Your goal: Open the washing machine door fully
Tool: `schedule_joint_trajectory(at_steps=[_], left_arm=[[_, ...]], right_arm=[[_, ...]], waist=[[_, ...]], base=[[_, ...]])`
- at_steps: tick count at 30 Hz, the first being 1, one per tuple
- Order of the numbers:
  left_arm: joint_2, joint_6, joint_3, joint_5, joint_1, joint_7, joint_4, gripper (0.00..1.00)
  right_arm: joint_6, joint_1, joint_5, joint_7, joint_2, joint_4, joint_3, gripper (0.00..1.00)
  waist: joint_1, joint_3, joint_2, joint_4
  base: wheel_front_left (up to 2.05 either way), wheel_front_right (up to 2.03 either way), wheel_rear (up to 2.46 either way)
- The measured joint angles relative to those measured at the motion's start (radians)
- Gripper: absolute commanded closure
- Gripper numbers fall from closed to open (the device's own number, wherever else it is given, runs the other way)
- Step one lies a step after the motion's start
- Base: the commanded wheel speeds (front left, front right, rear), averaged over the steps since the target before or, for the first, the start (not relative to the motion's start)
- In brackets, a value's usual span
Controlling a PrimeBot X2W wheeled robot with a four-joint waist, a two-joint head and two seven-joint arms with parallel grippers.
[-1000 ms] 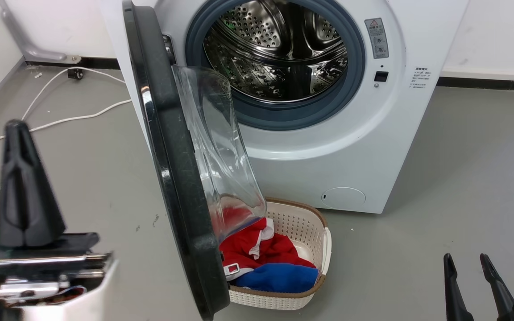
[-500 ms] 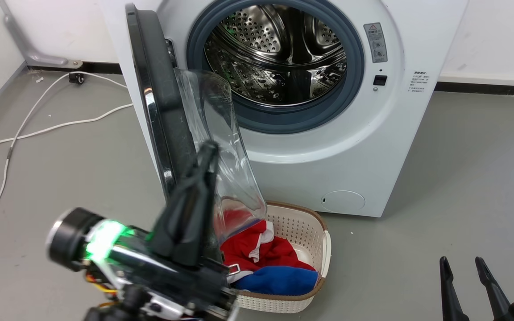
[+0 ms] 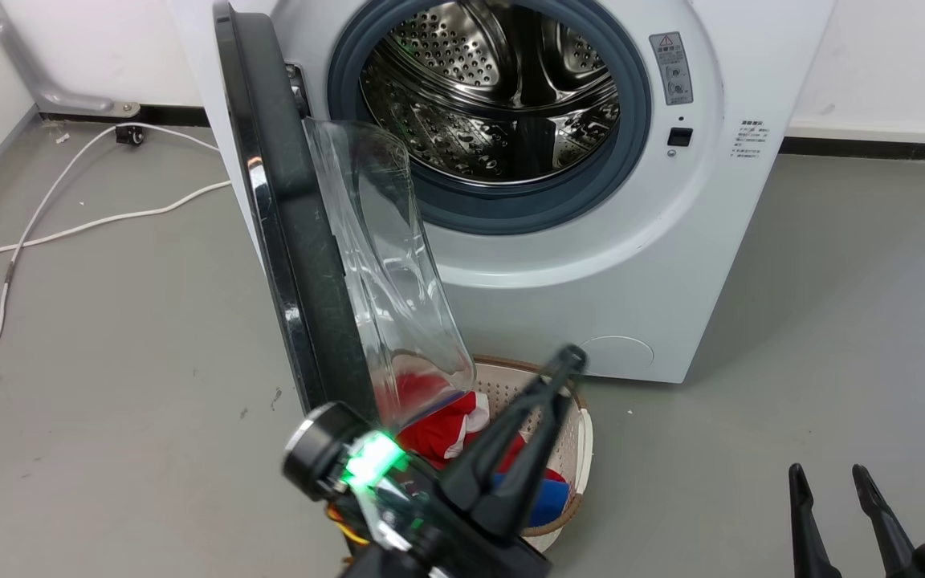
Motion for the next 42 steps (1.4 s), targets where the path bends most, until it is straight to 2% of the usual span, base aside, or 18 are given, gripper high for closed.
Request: schedule_joint_trajectory(at_steps=[6, 14, 27, 37, 42], left_arm=[[0.003, -0.005, -0.077, -0.013, 0.01, 0.0, 0.065, 1.0], [0.016, -0.006, -0.093, -0.041, 0.046, 0.0, 0.16, 1.0], [0.052, 0.03, -0.005, -0.059, 0.113, 0.0, 0.261, 1.0], [0.078, 0.082, 0.117, -0.078, 0.159, 0.0, 0.295, 1.0], [0.081, 0.089, 0.16, -0.088, 0.175, -0.004, 0.3, 1.0]], right_arm=[[0.0, -0.001, 0.0, 0.0, 0.0, 0.005, 0.003, 0.0], [0.0, -0.01, -0.001, 0.0, 0.0, 0.008, 0.005, 0.0], [0.0, -0.01, -0.002, 0.0, 0.0, 0.02, 0.007, 0.0], [0.0, -0.009, -0.002, 0.0, 0.0, 0.026, 0.025, 0.0], [0.0, -0.006, -0.002, 0.0, 0.0, 0.029, 0.03, 0.0]], waist=[[0.0, 0.007, 0.0, 0.002], [0.0, 0.019, 0.0, 0.006], [0.0, 0.034, 0.0, 0.032], [-0.0001, 0.039, 0.0, 0.054], [-0.0001, 0.041, 0.0, 0.068]], base=[[0.0, 0.0, 0.0], [0.0, 0.0, 0.0], [0.0, 0.0, 0.0], [0.0, 0.0, 0.0], [0.0, 0.0, 0.0]])
